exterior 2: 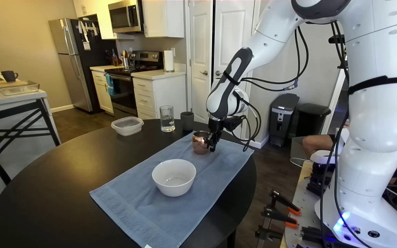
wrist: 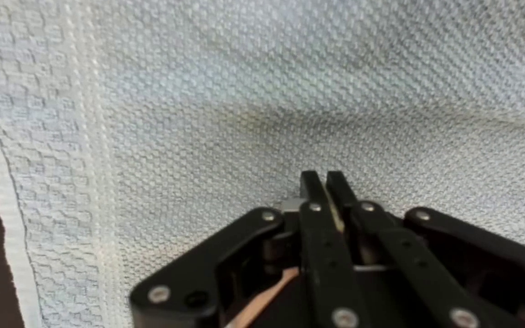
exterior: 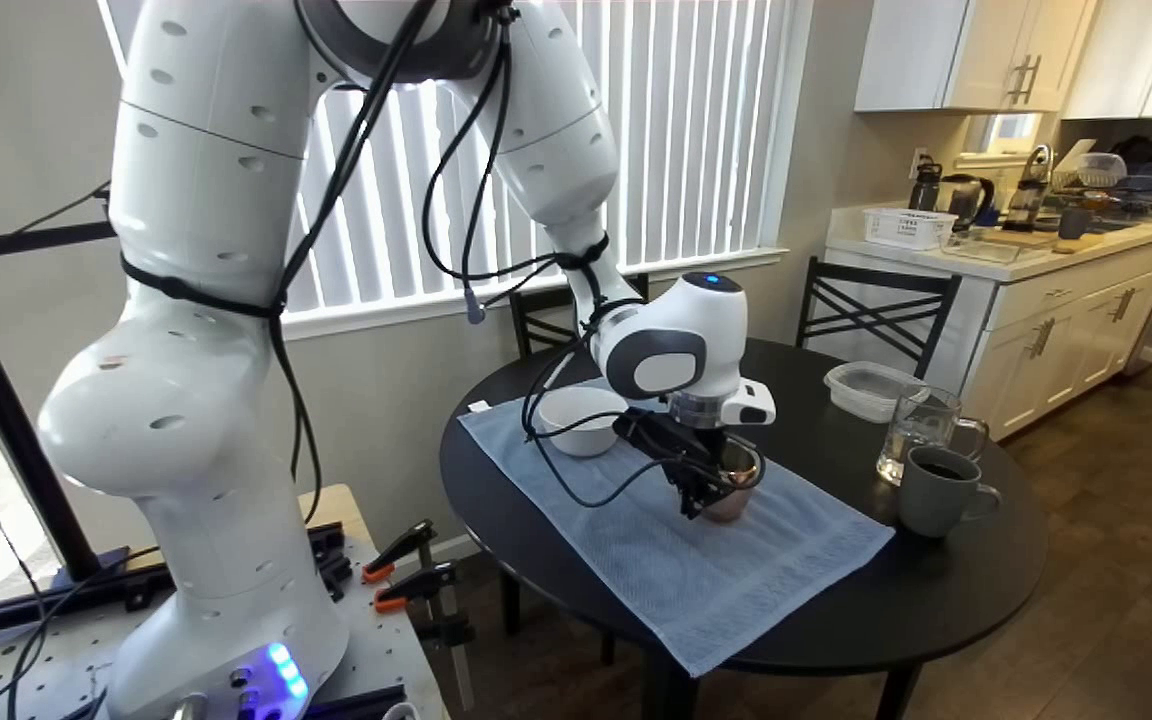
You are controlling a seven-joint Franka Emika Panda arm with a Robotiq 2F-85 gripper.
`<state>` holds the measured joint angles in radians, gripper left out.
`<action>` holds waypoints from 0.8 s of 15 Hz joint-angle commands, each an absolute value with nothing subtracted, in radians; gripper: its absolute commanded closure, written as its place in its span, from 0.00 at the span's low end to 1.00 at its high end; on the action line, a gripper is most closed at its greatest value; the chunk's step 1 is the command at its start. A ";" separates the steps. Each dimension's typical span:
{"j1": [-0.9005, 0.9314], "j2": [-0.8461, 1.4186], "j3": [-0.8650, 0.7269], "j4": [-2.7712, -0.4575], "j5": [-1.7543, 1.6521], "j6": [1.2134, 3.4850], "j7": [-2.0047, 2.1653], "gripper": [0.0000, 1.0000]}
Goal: Pour the items in the cup into the bowl
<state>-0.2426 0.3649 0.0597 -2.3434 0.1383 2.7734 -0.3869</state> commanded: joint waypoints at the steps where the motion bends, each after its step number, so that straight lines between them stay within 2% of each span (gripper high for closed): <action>1: -0.248 0.344 0.062 -2.368 0.106 2.805 -0.439 0.96; 5: -0.254 0.321 0.072 -2.372 0.094 2.778 -0.451 0.96; 12: -0.288 0.149 0.121 -2.390 0.193 2.644 -0.595 0.96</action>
<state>-0.2672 0.2646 0.0995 -2.3464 0.1347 2.7235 -0.4844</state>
